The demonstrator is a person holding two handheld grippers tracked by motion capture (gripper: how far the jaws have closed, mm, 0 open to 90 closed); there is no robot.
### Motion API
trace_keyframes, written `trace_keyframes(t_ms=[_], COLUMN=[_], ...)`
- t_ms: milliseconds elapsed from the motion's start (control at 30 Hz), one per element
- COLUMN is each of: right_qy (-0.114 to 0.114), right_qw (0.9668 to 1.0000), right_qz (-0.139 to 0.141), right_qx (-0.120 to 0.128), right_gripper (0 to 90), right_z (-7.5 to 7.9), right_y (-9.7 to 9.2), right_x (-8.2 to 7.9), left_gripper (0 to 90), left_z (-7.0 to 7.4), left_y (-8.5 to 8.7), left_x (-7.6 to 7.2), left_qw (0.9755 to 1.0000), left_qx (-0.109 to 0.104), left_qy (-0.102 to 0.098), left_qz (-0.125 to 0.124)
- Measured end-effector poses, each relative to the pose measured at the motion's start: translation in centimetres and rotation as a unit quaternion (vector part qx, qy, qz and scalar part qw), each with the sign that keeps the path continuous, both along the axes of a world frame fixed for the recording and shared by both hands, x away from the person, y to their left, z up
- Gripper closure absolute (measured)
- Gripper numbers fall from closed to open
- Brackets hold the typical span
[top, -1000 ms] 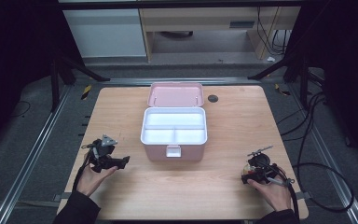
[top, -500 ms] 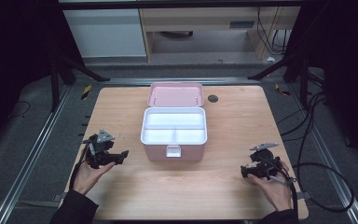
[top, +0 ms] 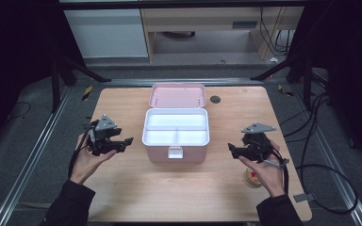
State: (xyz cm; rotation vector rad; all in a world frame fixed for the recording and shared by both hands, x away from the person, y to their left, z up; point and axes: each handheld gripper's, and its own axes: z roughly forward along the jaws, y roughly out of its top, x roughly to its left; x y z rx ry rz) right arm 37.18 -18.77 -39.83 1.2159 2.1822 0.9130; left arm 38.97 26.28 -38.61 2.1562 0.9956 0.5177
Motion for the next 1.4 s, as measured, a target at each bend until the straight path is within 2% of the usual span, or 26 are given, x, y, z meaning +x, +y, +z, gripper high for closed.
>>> trace_keyframes(t_ms=[33, 100, 267, 333, 400, 533, 633, 733, 767, 800, 833, 867, 900, 933, 967, 1033, 1067, 1100, 1133, 1167, 1200, 1233, 1267, 1333, 1367, 1400], right_qy=[-0.01, -0.022, -0.041, -0.046, -0.035, -0.043, -0.029, -0.021, -0.021, -0.016, -0.01, -0.01, -0.006, -0.006, 0.011, 0.022, 0.025, 0.032, 0.036, 0.044, 0.05, 0.05, 0.063, 0.072, 0.072, 0.081], right_qw=[0.9999, 0.9994, 0.9976, 0.9965, 0.9961, 0.9913, 0.9899, 0.985, 0.985, 0.9825, 0.9767, 0.9767, 0.9691, 0.9691, 0.9629, 0.9559, 0.9524, 0.9486, 0.9454, 0.942, 0.9384, 0.9384, 0.931, 0.9248, 0.9248, 0.9204], right_qz=[0.012, 0.024, 0.047, 0.061, 0.076, 0.11, 0.122, 0.152, 0.152, 0.164, 0.188, 0.188, 0.213, 0.213, 0.234, 0.26, 0.27, 0.28, 0.289, 0.296, 0.304, 0.304, 0.319, 0.33, 0.33, 0.338], right_qx=[-0.004, -0.012, -0.032, -0.034, -0.031, -0.059, -0.066, -0.079, -0.079, -0.087, -0.103, -0.103, -0.125, -0.125, -0.134, -0.136, -0.139, -0.144, -0.146, -0.152, -0.157, -0.157, -0.166, -0.175, -0.175, -0.179], right_gripper=[29.9, 31.3, 32.5, 35.7, 36.0, 38.8, 39.1, 40.9, 40.9, 41.2, 43.8, 43.8, 48.1, 48.1, 52.0, 55.1, 55.8, 56.9, 58.0, 58.4, 59.1, 59.1, 60.5, 63.2, 63.2, 66.2], right_z=[0.6, 1.2, 2.5, 3.0, 3.5, 4.3, 4.7, 5.0, 5.0, 5.1, 5.3, 5.3, 5.5, 5.5, 5.5, 5.5, 5.4, 5.3, 5.1, 4.9, 4.7, 4.7, 4.3, 3.9, 3.9, 3.7], right_y=[0.6, 1.1, 2.4, 2.8, 3.3, 4.4, 5.1, 5.9, 5.9, 6.2, 6.8, 6.8, 7.4, 7.4, 7.9, 8.3, 8.6, 8.8, 9.0, 9.2, 9.3, 9.3, 9.6, 9.8, 9.8, 10.1], right_x=[0.7, 1.3, 3.0, 3.7, 4.5, 5.6, 6.6, 7.3, 7.3, 7.6, 8.1, 8.1, 8.5, 8.5, 9.0, 9.3, 9.5, 9.6, 9.7, 9.8, 10.0, 10.0, 10.3, 10.7, 10.7, 10.9], left_gripper=[35.9, 38.5, 39.0, 42.8, 43.6, 45.9, 47.4, 48.2, 48.9, 48.9, 49.4, 50.4, 51.3, 53.1, 54.4, 58.0, 59.0, 60.6, 61.7, 63.0, 64.2, 65.6, 67.0, 69.2, 70.3, 70.9], left_z=[0.3, 1.0, 1.7, 2.0, 2.3, 2.6, 2.8, 2.9, 2.9, 2.9, 3.0, 3.0, 3.1, 3.1, 3.1, 3.1, 3.1, 2.9, 2.8, 2.8, 2.7, 2.7, 2.5, 2.4, 2.4, 2.2], left_y=[-0.2, -0.8, -1.4, -1.7, -2.1, -3.0, -3.4, -4.5, -4.5, -4.8, -5.3, -5.3, -5.6, -5.6, -6.0, -6.5, -6.5, -7.0, -7.1, -7.1, -7.4, -7.4, -7.6, -7.8, -7.8, -7.8], left_x=[0.3, 1.3, 2.9, 3.5, 4.0, 5.0, 5.6, 6.4, 6.4, 6.6, 7.0, 7.0, 7.4, 7.4, 7.8, 8.0, 8.0, 8.2, 8.3, 8.3, 8.4, 8.4, 8.6, 8.7, 8.7, 8.8], left_qw=[1.0, 0.9992, 0.9966, 0.9956, 0.9936, 0.989, 0.9874, 0.9801, 0.9801, 0.9782, 0.9747, 0.9747, 0.9723, 0.9723, 0.9695, 0.9662, 0.9662, 0.9617, 0.9595, 0.9595, 0.9555, 0.9555, 0.9523, 0.9482, 0.9482, 0.9462], left_qx=[0.004, 0.006, 0.007, 0.017, 0.024, 0.047, 0.048, 0.075, 0.075, 0.083, 0.1, 0.1, 0.105, 0.105, 0.105, 0.111, 0.111, 0.126, 0.132, 0.132, 0.142, 0.142, 0.15, 0.161, 0.161, 0.166], left_qy=[0.003, 0.01, 0.008, 0.003, 0.001, 0.003, 0.009, 0.021, 0.021, 0.025, 0.026, 0.026, 0.029, 0.029, 0.034, 0.041, 0.041, 0.051, 0.058, 0.058, 0.067, 0.067, 0.071, 0.074, 0.074, 0.077], left_qz=[-0.004, -0.039, -0.081, -0.092, -0.11, -0.14, -0.151, -0.183, -0.183, -0.189, -0.198, -0.198, -0.207, -0.207, -0.218, -0.229, -0.229, -0.238, -0.242, -0.242, -0.25, -0.25, -0.257, -0.264, -0.264, -0.267])
